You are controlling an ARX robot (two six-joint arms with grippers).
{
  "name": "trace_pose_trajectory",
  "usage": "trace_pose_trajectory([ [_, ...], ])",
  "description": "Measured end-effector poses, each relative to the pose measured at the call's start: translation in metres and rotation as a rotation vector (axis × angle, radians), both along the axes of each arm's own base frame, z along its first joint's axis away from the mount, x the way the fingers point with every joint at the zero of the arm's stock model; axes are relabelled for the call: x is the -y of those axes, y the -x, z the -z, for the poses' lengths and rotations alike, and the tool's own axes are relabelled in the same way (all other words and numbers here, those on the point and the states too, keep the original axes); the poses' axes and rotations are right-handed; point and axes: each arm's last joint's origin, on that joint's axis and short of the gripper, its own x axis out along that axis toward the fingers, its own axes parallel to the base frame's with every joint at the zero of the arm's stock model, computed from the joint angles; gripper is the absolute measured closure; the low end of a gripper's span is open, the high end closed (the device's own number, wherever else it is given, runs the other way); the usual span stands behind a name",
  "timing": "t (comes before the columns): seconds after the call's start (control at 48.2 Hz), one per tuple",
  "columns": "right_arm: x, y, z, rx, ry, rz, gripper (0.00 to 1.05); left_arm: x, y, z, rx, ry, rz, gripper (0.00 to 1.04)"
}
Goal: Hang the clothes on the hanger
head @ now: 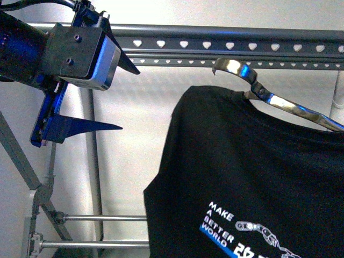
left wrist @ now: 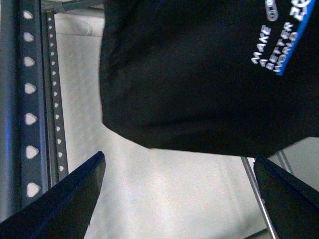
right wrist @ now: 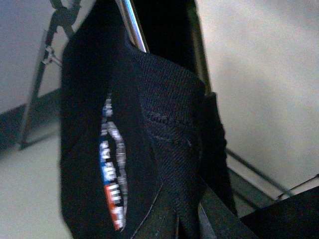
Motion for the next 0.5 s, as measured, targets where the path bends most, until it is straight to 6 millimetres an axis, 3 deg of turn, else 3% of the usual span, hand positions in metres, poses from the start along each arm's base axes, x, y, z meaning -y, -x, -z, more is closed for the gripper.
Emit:
trace_pose_trajectory([
  [0.062, -0.005, 0.0, -0.007, -0.059, -0.061, 0.024, 1.01, 0.0, 0.0, 0.0, 0.0, -0.001, -0.003, 0.14],
  [0.145, -0.014, -0.004, -0.019, -0.186, -0.19, 0.083, 1.01, 0.0, 0.0, 0.0, -0.003, -0.002, -0.011, 0.02],
  [0.311, -0.029, -0.008, -0.033, -0.297, -0.36, 0.103, 1.01, -0.001, 0.0, 0.0, -0.002, -0.006, -0.018, 0.15],
  [0.394, -0.036, -0.012, -0.043, -0.32, -0.411, 0.116, 1.01, -0.001, -0.001, 0.0, 0.0, -0.012, -0.024, 0.02],
  [0.456, -0.041, -0.013, -0.049, -0.333, -0.431, 0.122, 1.01, -0.01, -0.006, -0.018, 0.05, 0.094, -0.345, 0.08],
  [0.498, -0.044, -0.014, -0.051, -0.34, -0.432, 0.127, 1.01, -0.018, -0.008, -0.048, 0.079, 0.387, -0.611, 0.06],
])
